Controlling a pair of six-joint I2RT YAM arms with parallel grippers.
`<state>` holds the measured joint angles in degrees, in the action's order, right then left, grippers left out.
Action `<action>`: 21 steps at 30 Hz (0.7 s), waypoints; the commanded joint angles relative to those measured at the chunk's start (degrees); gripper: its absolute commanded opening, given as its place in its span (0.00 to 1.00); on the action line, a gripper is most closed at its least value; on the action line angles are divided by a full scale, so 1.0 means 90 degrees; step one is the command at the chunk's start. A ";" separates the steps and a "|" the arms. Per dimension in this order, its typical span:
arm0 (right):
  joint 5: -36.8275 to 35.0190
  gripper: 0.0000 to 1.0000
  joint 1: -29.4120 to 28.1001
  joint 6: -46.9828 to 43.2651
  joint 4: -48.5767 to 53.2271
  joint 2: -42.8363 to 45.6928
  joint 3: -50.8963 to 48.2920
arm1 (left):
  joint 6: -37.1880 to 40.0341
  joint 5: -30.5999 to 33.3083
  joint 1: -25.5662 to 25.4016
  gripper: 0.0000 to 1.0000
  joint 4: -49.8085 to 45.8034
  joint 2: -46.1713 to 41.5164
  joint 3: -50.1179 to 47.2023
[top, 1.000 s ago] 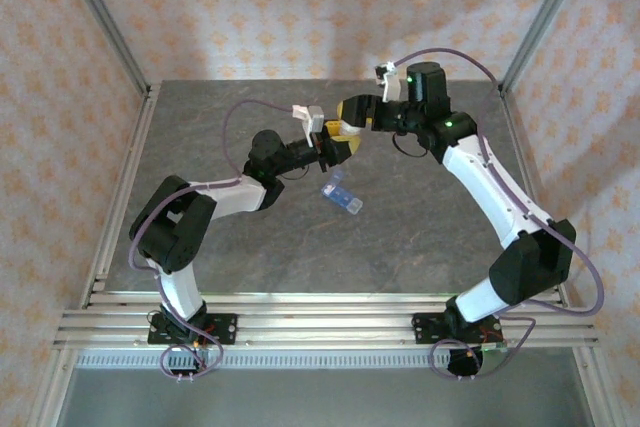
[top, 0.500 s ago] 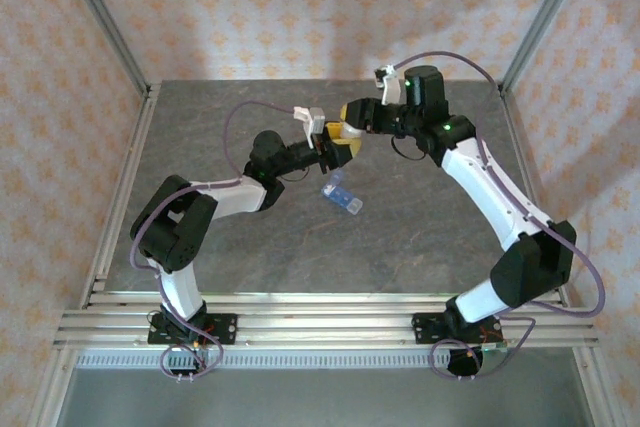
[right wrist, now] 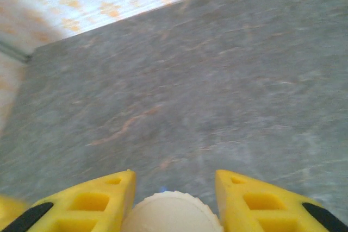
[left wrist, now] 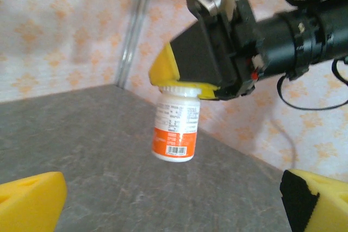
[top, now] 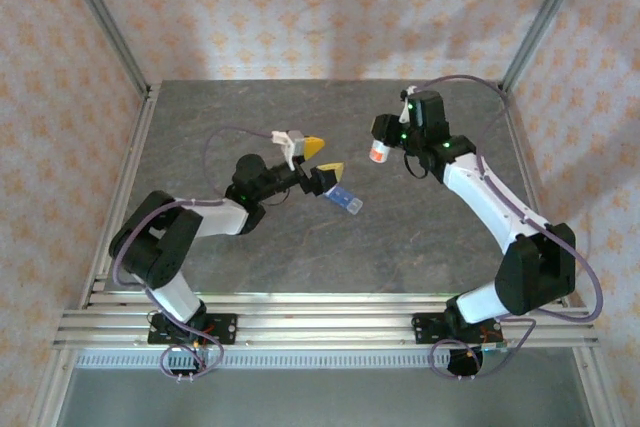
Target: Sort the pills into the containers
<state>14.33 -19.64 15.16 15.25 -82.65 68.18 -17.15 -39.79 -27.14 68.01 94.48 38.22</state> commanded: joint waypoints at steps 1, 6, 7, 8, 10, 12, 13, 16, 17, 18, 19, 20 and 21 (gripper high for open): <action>-0.1376 0.27 0.0053 -0.0197 -0.0764 0.0150 -0.0484 | 0.0537 0.0665 0.0112 1.00 0.0168 -0.0423 -0.0300; -0.2117 0.27 0.0075 -0.0345 -0.1576 0.0024 -0.1216 | 0.0905 0.1146 0.0183 1.00 -0.0479 -0.0832 -0.0486; -0.2247 0.27 0.0075 -0.0334 -0.1767 -0.0006 -0.1351 | 0.1008 0.1182 0.0183 1.00 -0.0658 -0.0908 -0.0487; -0.2358 0.27 0.0080 -0.0310 -0.1906 -0.0037 -0.1487 | 0.1064 0.1235 0.0183 1.00 -0.0788 -0.0955 -0.0482; -0.2556 0.27 0.0082 -0.0218 -0.2288 -0.0131 -0.1781 | 0.1171 0.1364 0.0184 1.00 -0.1130 -0.1064 -0.0451; -0.2650 0.27 0.0081 -0.0125 -0.2572 -0.0249 -0.2008 | 0.1299 0.1419 0.0190 1.00 -0.1506 -0.1151 -0.0386; -0.2696 0.27 0.0083 -0.0037 -0.2716 -0.0326 -0.2115 | 0.1370 0.1432 0.0183 1.00 -0.1713 -0.1192 -0.0341; -0.2786 0.27 0.0078 0.0191 -0.2914 -0.0566 -0.2270 | 0.1582 0.1464 0.0187 1.00 -0.2254 -0.1327 -0.0200; -0.2844 0.27 0.0084 0.0290 -0.2988 -0.0614 -0.2346 | 0.1633 0.1490 0.0183 1.00 -0.2383 -0.1386 -0.0170; -0.2888 0.27 0.0085 0.0381 -0.3075 -0.0653 -0.2409 | 0.1668 0.1553 0.0184 1.00 -0.2490 -0.1457 -0.0167; -0.2915 0.27 0.0083 0.0456 -0.3109 -0.0691 -0.2457 | 0.1680 0.1645 0.0184 1.00 -0.2539 -0.1520 -0.0165; -0.2910 0.27 0.0085 0.0496 -0.3147 -0.0726 -0.2489 | 0.1696 0.1698 0.0184 1.00 -0.2568 -0.1561 -0.0170; -0.2884 0.27 0.0078 0.0546 -0.3199 -0.0770 -0.2525 | 0.1750 0.1716 0.0184 1.00 -0.2594 -0.1618 -0.0176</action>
<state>-8.38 -19.16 17.23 -8.80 -88.97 46.13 -4.27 -26.59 -25.76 47.46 82.54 34.83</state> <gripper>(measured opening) 0.374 0.996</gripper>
